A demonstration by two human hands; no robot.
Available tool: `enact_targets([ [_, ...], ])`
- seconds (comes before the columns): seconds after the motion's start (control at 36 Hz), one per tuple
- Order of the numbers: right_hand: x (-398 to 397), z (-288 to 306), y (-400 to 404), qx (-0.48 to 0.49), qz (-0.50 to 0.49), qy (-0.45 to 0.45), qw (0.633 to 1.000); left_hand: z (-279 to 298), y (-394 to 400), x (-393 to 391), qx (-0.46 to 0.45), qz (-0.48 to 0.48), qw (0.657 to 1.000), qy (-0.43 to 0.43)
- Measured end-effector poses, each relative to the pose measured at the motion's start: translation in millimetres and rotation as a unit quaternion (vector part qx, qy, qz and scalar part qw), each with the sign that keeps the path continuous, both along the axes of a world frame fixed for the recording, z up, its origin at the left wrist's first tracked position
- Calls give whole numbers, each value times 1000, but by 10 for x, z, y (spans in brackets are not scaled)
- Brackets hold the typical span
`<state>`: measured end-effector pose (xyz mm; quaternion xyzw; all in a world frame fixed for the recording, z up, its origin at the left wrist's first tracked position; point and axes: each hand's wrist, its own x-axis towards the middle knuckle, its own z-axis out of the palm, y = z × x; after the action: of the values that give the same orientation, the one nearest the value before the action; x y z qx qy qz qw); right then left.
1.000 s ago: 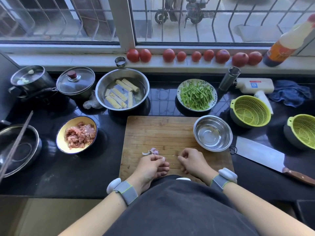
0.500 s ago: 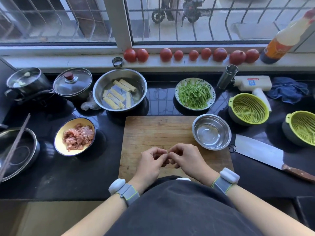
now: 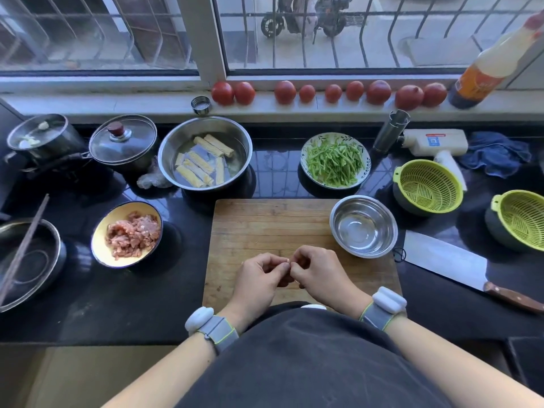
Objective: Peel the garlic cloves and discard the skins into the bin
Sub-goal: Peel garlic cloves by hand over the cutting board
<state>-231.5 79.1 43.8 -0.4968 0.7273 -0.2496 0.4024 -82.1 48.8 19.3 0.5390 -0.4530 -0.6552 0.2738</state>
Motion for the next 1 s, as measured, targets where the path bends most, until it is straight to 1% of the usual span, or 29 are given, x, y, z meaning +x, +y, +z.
enact_targets([
  [0.08, -1, 2, -6, 0, -7, -11, 1000, 28, -9, 5, 69, 33, 996, 54],
  [0.17, -17, -16, -8, 14, -26, -7, 1000, 43, -12, 24, 147, 62, 981, 110],
  [0.22, -54, -61, -6, 48, -46, 16, 998, 33, -8, 33, 174, 70, 975, 122],
  [0.28, -90, -131, 10, 87, -46, 29, 995, 13, 1, 37, 175, 69, 975, 114],
  [0.33, -102, -159, 26, 92, -37, 19, 995, 1, 7, 37, 160, 65, 980, 98],
  [0.44, -53, -40, 25, 68, -56, -119, 989, -3, 1, 37, 116, 57, 989, 78],
  [0.5, -28, -7, 20, 63, -59, -163, 983, 4, -1, 38, 93, 52, 992, 73],
  [0.56, -23, -13, 18, 60, -68, -179, 980, 9, -2, 40, 74, 50, 994, 64],
  [0.75, -63, -42, 33, 45, -57, -175, 982, 7, -21, 53, -21, 2, 1000, 9],
  [0.86, -56, -45, 33, 47, -47, -178, 982, 18, -31, 65, -43, -9, 999, -14],
  [0.92, -41, -44, 35, 57, -50, -206, 976, -5, -21, 83, -73, -30, 996, -42],
  [1.0, -24, -32, 35, 80, -75, -286, 952, -46, -14, 109, -175, -62, 977, -100],
])
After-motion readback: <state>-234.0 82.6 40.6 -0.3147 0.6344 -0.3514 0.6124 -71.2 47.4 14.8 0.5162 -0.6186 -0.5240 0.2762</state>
